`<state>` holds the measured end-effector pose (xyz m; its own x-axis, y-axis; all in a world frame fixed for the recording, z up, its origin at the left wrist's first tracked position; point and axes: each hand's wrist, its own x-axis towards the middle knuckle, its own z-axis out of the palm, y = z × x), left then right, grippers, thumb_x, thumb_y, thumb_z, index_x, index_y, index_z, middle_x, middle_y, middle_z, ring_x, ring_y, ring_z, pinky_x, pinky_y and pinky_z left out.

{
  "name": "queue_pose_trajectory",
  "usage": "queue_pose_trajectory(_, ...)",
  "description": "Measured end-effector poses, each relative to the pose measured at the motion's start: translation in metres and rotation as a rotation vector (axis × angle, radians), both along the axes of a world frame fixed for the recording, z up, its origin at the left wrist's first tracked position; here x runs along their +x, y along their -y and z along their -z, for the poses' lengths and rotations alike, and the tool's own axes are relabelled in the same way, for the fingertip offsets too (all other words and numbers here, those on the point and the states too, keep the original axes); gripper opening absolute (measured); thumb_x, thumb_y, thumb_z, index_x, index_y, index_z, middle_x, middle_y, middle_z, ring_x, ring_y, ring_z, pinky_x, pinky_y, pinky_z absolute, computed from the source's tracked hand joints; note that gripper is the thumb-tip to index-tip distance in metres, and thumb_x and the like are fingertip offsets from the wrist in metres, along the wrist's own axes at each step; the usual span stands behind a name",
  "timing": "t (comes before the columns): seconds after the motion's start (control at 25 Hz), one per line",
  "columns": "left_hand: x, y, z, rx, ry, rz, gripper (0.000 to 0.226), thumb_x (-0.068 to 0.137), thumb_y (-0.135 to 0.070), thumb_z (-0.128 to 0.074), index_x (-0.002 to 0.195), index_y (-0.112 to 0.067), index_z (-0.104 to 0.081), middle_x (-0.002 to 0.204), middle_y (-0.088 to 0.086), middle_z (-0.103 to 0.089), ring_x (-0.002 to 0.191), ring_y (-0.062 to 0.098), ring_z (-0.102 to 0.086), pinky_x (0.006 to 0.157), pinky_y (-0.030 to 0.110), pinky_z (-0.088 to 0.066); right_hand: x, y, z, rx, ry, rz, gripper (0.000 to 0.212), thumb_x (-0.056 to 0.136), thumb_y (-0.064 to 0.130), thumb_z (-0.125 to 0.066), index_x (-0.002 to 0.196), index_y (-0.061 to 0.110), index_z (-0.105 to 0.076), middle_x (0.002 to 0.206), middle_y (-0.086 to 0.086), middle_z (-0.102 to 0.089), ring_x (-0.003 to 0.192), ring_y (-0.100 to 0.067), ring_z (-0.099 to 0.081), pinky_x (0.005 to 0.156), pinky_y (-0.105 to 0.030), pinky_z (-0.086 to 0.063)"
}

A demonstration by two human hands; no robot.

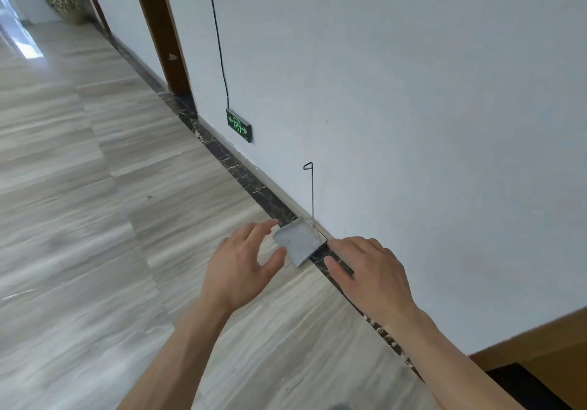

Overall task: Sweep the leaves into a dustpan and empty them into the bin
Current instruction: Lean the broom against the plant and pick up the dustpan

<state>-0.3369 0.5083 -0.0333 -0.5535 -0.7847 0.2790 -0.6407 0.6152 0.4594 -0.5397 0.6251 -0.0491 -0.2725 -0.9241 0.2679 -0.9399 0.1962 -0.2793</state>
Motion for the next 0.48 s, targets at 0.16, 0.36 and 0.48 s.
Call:
queue_pose_trajectory(0.16,-0.056,0.101,0.009,0.007,0.016,0.029,0.049,0.091,-0.048,-0.053,0.136,-0.030,-0.050,0.123,-0.012,-0.061,0.109,0.012,-0.059,0.088,0.031,-0.046,-0.056,0.095,0.013,0.008,0.031,0.039,0.042,0.093,0.055,-0.039,0.125,0.037,-0.059,0.119,0.021,-0.061,0.108,-0.009,-0.056,0.086,-0.028,-0.047)
queue_pose_trajectory(0.36,-0.147,0.231,0.024,0.000,0.046,0.046,0.051,0.090,-0.052,-0.048,0.136,-0.030,-0.049,0.121,-0.011,-0.061,0.106,0.012,-0.060,0.085,0.030,-0.045,-0.141,0.229,0.032,-0.004,0.008,0.034,0.041,0.092,0.054,-0.038,0.122,0.036,-0.059,0.117,0.018,-0.064,0.104,-0.009,-0.059,0.082,-0.028,-0.048)
queue_pose_trajectory(0.48,-0.196,0.303,0.025,0.035,0.042,0.043,0.049,0.091,-0.050,-0.050,0.135,-0.028,-0.050,0.120,-0.010,-0.062,0.105,0.013,-0.060,0.085,0.031,-0.048,-0.193,0.303,0.031,-0.018,-0.002,0.062,0.040,0.091,0.054,-0.038,0.118,0.037,-0.061,0.111,0.019,-0.065,0.099,-0.009,-0.061,0.077,-0.027,-0.050)
